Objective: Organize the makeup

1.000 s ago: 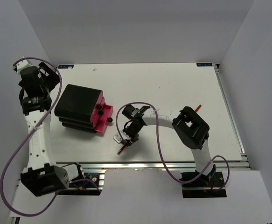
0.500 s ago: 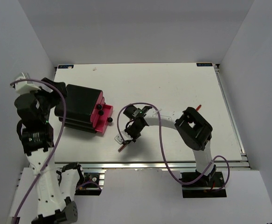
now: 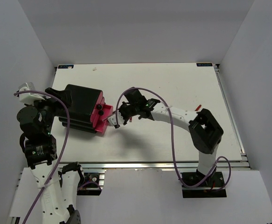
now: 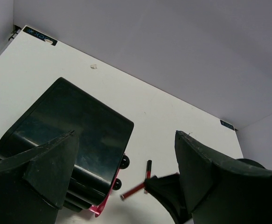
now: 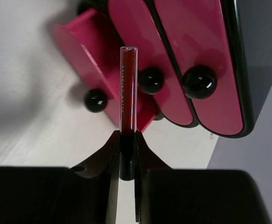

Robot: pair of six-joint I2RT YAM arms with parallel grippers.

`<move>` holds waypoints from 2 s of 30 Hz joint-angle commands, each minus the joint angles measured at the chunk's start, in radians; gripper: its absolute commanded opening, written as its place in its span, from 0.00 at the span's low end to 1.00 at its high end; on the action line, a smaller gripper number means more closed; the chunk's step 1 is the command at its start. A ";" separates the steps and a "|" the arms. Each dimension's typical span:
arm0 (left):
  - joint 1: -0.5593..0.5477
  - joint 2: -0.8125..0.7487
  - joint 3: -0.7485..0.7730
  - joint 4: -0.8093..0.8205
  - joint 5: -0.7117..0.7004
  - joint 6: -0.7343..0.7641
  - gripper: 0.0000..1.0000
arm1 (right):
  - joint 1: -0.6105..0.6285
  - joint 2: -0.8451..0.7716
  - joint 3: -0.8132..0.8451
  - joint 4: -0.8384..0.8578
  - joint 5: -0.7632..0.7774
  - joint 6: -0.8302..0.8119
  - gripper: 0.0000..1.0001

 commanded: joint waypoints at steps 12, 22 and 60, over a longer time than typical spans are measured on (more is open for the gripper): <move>0.001 -0.026 -0.029 0.019 0.021 -0.035 0.92 | 0.051 0.186 0.143 0.212 0.170 -0.097 0.00; 0.001 -0.016 -0.024 0.033 0.039 -0.043 0.92 | 0.092 0.202 0.120 0.239 0.188 -0.100 0.17; -0.827 0.612 0.079 0.064 -0.259 -0.081 0.69 | -0.679 -0.377 -0.269 0.042 -0.002 1.183 0.89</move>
